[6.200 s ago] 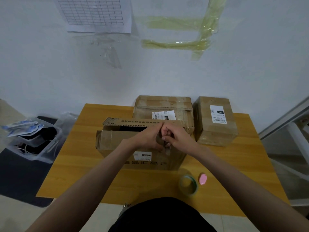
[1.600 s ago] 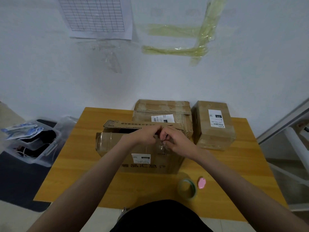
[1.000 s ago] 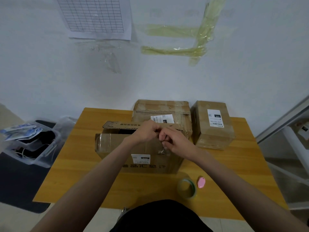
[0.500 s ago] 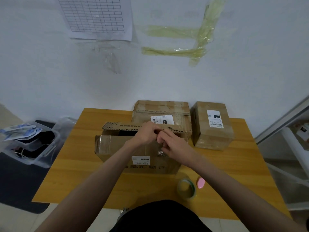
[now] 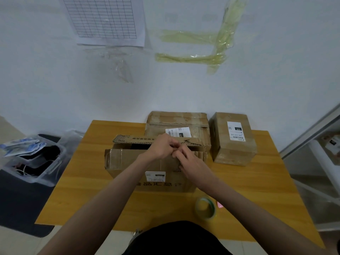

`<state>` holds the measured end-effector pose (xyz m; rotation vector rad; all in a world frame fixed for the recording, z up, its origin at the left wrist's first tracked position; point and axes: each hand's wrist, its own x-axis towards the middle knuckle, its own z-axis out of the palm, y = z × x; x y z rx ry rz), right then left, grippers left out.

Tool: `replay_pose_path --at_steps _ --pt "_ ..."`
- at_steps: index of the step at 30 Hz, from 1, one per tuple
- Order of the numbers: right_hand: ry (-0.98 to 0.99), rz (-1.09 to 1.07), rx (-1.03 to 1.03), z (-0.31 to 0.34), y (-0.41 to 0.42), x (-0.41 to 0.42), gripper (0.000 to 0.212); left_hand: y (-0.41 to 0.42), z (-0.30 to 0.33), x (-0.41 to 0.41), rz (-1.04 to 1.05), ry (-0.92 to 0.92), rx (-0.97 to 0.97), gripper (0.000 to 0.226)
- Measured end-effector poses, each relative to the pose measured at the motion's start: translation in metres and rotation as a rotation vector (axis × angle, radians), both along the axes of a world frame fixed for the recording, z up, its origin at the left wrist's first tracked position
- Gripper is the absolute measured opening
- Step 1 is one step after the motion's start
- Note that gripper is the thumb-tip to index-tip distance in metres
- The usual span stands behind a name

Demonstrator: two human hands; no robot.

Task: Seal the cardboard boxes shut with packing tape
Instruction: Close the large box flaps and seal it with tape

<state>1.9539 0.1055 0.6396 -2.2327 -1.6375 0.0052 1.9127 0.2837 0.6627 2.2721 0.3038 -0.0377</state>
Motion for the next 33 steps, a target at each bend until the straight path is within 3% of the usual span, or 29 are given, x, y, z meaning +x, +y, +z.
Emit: replay_pose_path --at_steps 7,25,29,33 --pt "-0.038 0.012 0.018 0.001 -0.001 -0.008 0.041 0.000 -0.007 0.002 0.022 0.025 0.010 0.022" --pt "-0.134 -0.001 0.057 -0.011 -0.003 -0.019 0.044 -0.005 -0.004 -0.005 0.042 -0.012 -0.034 0.019" --pt "-0.260 -0.026 0.085 -0.011 -0.004 -0.017 0.043 -0.007 -0.005 -0.007 0.034 -0.006 -0.049 0.020" --pt "-0.335 -0.087 0.047 -0.007 -0.004 -0.010 0.056 -0.008 -0.009 -0.008 0.034 0.007 -0.020 0.027"
